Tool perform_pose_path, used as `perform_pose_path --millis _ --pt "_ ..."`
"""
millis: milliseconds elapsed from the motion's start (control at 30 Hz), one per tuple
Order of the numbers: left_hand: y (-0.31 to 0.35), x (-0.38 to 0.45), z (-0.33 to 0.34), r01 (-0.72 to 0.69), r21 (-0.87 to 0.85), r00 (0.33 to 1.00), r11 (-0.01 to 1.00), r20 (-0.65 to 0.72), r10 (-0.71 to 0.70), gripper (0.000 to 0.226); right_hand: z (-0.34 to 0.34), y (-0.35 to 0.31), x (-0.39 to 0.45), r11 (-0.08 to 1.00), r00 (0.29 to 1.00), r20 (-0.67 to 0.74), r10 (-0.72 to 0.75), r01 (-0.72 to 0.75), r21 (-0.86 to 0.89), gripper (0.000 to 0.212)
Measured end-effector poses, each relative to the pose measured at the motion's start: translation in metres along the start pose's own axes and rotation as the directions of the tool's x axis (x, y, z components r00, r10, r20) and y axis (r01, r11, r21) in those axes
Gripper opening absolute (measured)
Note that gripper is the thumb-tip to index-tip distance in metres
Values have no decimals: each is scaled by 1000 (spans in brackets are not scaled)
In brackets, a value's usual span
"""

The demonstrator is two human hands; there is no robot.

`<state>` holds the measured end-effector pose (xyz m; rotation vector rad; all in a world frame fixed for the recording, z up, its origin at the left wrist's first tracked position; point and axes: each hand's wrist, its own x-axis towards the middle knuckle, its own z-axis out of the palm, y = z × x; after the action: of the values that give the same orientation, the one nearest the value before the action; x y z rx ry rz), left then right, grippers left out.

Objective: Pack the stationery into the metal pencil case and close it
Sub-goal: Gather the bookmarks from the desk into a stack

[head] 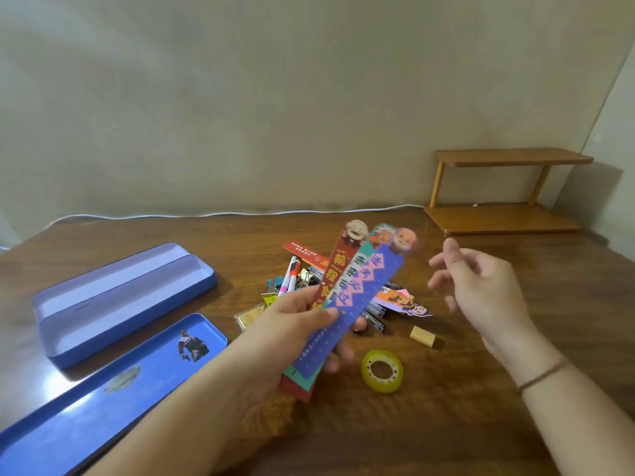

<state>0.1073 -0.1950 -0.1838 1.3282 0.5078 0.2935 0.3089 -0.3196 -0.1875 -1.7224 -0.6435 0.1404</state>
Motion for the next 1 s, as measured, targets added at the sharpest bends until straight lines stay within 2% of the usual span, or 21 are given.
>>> perform_pose_path --millis 67,133,200,233,300,433,533,633,700,767,900,967,1000 --pt "2 3 -3 -9 -67 995 998 -102 2 21 1 5 1 910 997 -3 -72 64 -409 43" --pt "5 5 -5 -23 -133 985 991 -172 0 23 8 4 -2 743 997 62 47 6 -669 48" --pt "6 5 -5 -22 -170 981 985 -195 -12 23 17 3 -3 614 981 107 159 -13 -789 51" --pt "7 5 -5 -15 -180 981 984 -193 -20 24 19 3 -4 583 977 120 178 -6 -812 50" --pt "7 4 -5 5 -191 982 982 -187 -41 25 20 1 -3 588 974 129 186 -6 -809 44" --pt "6 5 -6 25 -194 979 981 -196 -64 32 14 0 -3 652 974 127 188 -27 -758 33" --pt "4 7 -8 41 -200 975 979 -206 -83 37 4 2 2 727 990 81 115 -28 -686 29" --pt "4 8 -9 60 -190 978 980 -184 -95 39 -9 2 7 907 999 -51 -13 -10 -422 22" --pt "3 8 -9 69 -189 981 980 -165 -101 41 -18 0 9 970 982 -164 -91 50 -236 19" --pt "3 7 -9 81 -180 981 980 -161 -110 43 -28 0 10 985 943 -294 -155 125 -118 18" --pt "2 9 -10 96 -159 980 983 -157 -121 45 -47 -4 8 965 868 -473 -154 235 116 40" --pt "2 9 -10 103 -150 978 983 -163 -127 39 -48 -6 6 941 898 -437 -59 196 277 29" --pt "0 8 -9 120 -146 978 982 -151 -142 36 -45 -8 6 925 932 -363 -13 149 350 18"
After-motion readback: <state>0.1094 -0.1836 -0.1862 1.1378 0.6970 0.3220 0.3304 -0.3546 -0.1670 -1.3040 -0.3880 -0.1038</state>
